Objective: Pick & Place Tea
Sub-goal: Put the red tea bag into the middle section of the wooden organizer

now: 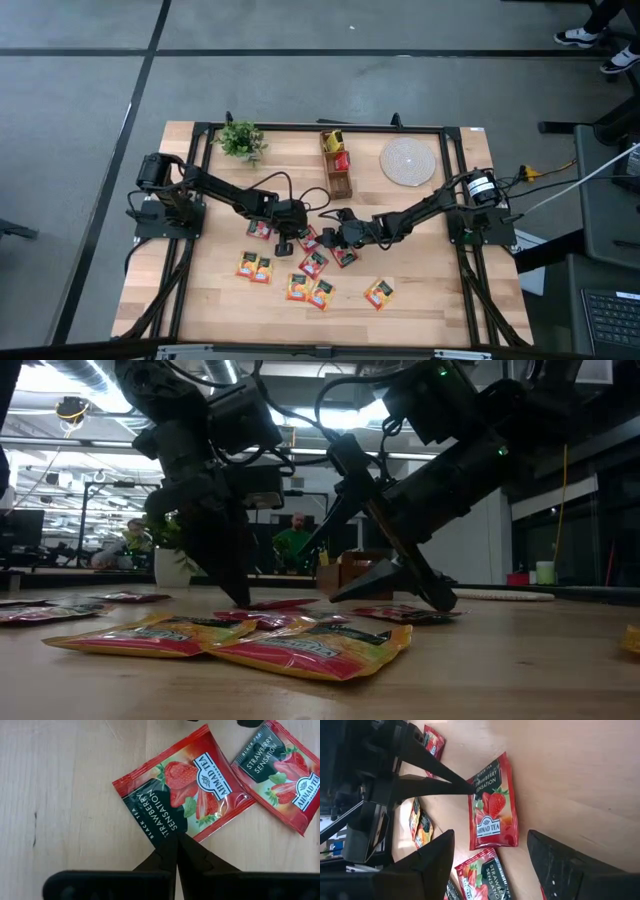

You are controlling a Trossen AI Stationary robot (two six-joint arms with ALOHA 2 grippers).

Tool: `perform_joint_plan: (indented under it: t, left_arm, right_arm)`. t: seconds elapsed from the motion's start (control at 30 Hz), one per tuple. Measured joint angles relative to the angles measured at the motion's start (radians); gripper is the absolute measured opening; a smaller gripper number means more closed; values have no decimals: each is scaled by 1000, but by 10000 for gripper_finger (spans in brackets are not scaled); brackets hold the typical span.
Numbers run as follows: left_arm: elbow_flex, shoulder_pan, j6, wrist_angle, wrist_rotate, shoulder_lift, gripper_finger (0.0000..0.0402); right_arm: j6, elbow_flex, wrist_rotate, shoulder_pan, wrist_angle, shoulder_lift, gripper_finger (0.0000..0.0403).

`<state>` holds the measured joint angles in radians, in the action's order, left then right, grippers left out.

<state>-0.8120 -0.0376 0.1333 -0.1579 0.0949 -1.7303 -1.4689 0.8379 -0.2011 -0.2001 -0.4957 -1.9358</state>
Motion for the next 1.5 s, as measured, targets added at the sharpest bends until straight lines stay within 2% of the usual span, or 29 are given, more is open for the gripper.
perform_joint_plan:
  t: [1.13, 1.37, 1.5]
  left_arm:
    - [4, 0, 21, 84, -33, -6, 2]
    - [1, 1, 52, 153, -10, -48, 2]
    - [1, 0, 66, 159, -10, -51, 2]
  right_arm:
    - [-45, 2, 72, 36, 66, 0, 251]
    - [-47, 1, 87, 35, 71, 0, 250]
    - [-59, 1, 90, 35, 74, 0, 230]
